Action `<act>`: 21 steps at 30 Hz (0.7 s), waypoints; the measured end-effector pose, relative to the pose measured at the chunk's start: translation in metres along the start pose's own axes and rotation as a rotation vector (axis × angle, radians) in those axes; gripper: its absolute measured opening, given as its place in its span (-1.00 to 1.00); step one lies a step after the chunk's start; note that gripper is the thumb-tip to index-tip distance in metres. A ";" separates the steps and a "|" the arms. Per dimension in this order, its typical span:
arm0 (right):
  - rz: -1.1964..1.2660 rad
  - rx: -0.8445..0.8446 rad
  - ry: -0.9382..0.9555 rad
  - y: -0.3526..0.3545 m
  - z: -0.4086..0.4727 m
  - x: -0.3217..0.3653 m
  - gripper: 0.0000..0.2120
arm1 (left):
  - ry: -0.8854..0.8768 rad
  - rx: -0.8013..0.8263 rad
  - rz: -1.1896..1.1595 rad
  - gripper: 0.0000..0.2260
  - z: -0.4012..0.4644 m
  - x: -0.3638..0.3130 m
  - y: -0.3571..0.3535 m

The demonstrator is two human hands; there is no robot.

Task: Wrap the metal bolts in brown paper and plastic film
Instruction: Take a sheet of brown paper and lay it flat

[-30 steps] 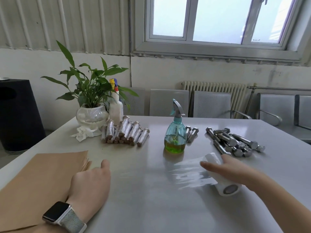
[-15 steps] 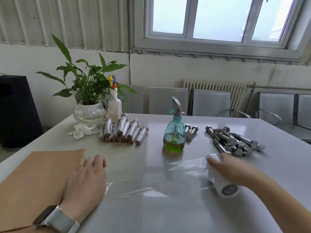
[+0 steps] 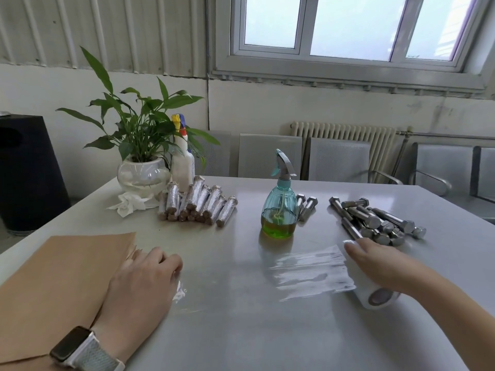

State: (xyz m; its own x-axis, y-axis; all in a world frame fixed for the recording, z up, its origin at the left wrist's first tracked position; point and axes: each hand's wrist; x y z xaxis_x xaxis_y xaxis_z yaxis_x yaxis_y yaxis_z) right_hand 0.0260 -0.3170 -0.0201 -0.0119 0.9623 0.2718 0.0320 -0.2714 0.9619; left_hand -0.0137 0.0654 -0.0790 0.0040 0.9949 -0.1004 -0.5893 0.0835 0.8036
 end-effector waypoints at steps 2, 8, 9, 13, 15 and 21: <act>0.037 -0.015 -0.004 0.000 0.000 -0.002 -0.66 | 0.010 0.000 0.001 -0.86 0.000 0.001 -0.001; 0.020 -0.047 0.006 -0.003 0.002 -0.005 -0.63 | 0.002 -0.049 0.012 -0.87 0.001 0.000 0.000; -0.009 -0.053 0.010 -0.003 0.002 -0.004 -0.62 | -0.002 -0.051 0.009 -0.80 0.001 -0.001 0.001; -0.158 -0.068 0.019 0.000 0.001 0.000 -0.58 | 0.000 -0.030 0.014 -0.79 0.002 -0.001 0.002; -0.190 -0.073 0.014 0.000 0.000 0.000 -0.52 | 0.010 -0.021 0.012 -0.85 0.002 -0.001 0.003; -0.184 -0.064 0.001 0.000 -0.003 0.003 -0.49 | 0.032 0.016 -0.016 -0.68 0.002 0.002 0.004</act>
State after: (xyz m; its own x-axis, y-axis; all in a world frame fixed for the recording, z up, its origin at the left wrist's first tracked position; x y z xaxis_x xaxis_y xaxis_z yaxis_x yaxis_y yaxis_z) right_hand 0.0231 -0.3144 -0.0197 -0.0128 0.9958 0.0909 -0.0346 -0.0913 0.9952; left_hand -0.0146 0.0678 -0.0750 -0.0129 0.9912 -0.1320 -0.5761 0.1005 0.8112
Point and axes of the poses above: each hand's wrist, its own z-axis towards the middle knuckle, its own y-axis out of the back of the hand, x = y × z, and after that the axes turned 12 degrees about y, right-handed
